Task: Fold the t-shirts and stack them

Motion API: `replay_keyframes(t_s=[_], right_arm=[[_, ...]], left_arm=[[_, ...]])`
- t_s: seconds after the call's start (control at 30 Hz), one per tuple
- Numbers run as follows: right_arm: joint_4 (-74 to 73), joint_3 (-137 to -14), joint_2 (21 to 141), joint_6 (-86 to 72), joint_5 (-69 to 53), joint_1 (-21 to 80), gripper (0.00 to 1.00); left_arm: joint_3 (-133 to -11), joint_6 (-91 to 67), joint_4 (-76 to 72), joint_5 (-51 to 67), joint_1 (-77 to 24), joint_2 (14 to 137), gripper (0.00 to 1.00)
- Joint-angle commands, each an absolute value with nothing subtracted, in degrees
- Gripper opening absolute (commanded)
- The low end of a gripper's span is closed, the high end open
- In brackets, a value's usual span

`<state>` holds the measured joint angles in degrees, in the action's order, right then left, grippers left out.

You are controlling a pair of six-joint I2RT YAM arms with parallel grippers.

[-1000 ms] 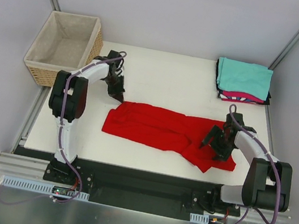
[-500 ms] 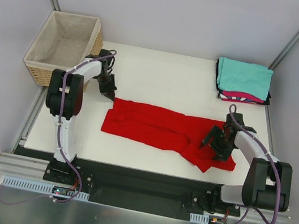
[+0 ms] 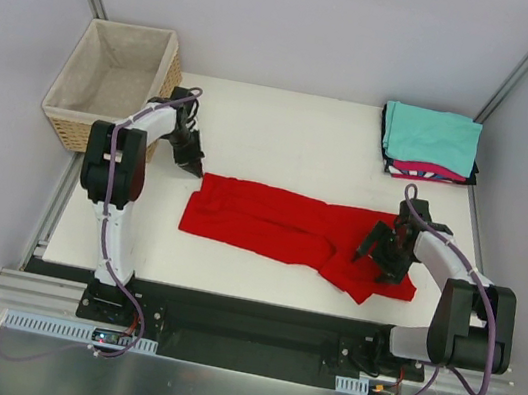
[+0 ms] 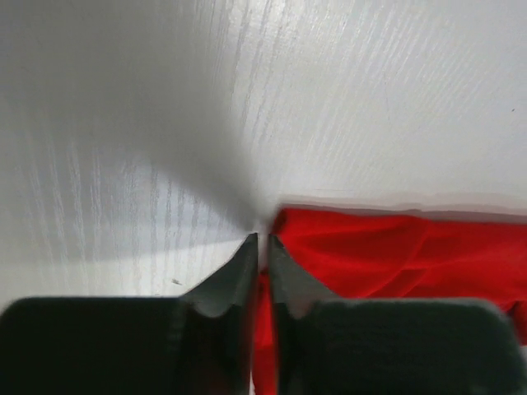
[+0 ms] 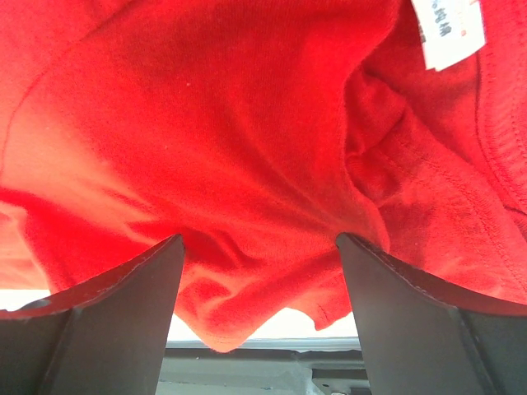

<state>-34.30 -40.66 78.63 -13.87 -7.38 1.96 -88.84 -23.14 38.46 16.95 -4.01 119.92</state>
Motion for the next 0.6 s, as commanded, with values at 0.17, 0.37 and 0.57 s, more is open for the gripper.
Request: replay_keyframes(t_s=[0.17, 0.37, 0.57], right_arm=[[-34.4, -38.5, 78.6, -12.5, -6.5, 1.6, 0.8], [-34.1, -38.4, 78.0, -12.6, -6.3, 2.0, 0.8], [-34.0, -38.8, 78.0, -12.7, -6.6, 2.2, 0.8]], left_arm=[[-86.1, -24.1, 34.8, 16.8, -4.6, 110.0, 0.66], [-86.5, -25.6, 39.6, 14.5, -6.1, 102.2, 0.7], [-72.2, -26.5, 39.8, 12.7, -6.2, 92.6, 0.66]])
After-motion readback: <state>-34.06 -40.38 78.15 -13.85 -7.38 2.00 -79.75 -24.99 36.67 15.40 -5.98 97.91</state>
